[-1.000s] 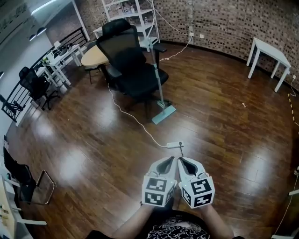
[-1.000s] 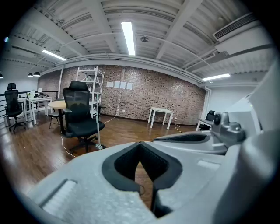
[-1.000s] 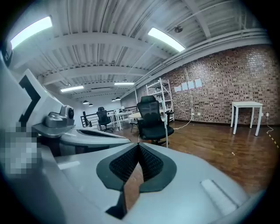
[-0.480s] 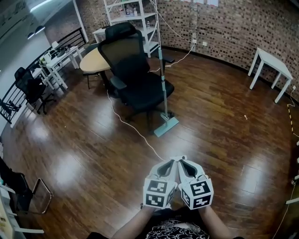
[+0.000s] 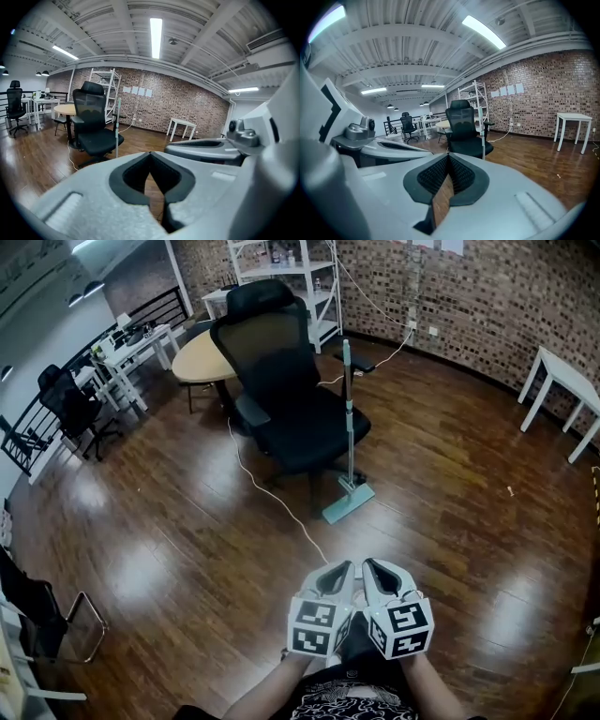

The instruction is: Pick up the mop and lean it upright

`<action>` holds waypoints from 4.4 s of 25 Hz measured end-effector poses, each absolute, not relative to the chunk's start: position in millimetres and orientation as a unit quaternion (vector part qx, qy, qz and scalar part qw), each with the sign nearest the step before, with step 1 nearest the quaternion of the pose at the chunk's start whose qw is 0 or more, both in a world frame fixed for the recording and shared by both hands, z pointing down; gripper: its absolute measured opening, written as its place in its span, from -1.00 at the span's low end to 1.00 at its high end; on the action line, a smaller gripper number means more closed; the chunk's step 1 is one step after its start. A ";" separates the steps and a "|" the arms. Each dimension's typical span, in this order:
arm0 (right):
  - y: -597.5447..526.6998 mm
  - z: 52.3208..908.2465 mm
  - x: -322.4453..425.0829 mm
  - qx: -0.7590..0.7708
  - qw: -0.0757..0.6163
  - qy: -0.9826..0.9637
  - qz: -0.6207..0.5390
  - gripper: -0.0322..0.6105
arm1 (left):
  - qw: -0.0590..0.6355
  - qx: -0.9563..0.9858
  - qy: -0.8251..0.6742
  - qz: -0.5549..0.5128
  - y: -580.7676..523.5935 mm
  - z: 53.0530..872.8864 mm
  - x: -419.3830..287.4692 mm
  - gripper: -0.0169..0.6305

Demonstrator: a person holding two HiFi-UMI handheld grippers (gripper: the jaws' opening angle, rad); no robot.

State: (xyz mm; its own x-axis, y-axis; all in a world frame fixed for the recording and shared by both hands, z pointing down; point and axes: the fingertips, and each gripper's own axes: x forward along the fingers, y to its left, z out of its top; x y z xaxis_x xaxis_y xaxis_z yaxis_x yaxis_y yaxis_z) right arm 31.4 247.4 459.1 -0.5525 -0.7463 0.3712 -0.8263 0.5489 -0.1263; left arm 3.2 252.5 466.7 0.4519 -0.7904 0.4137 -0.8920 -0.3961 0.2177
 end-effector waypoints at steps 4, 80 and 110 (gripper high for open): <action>188.1 460.7 24.7 0.447 0.135 -0.874 0.136 -0.90 | 0.200 0.822 -0.518 0.124 195.5 468.0 -3.2 -0.94; -449.1 542.1 -27.8 0.544 0.196 -0.803 0.145 -0.59 | 0.214 0.847 -0.463 0.147 -379.8 491.1 -102.6 -0.94; -276.7 335.7 16.3 0.527 0.063 -0.847 0.006 -0.59 | 0.160 0.845 -0.496 0.121 -268.4 469.0 -46.0 -0.94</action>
State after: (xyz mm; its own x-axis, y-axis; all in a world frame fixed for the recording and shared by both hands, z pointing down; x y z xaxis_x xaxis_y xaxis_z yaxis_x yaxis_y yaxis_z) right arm 16.3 -276.7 335.7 -0.4364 -0.8927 0.1126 -0.8941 0.4442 0.0565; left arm -46.0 -268.4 469.0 0.4791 -0.7991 0.3632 -0.8766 -0.4569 0.1511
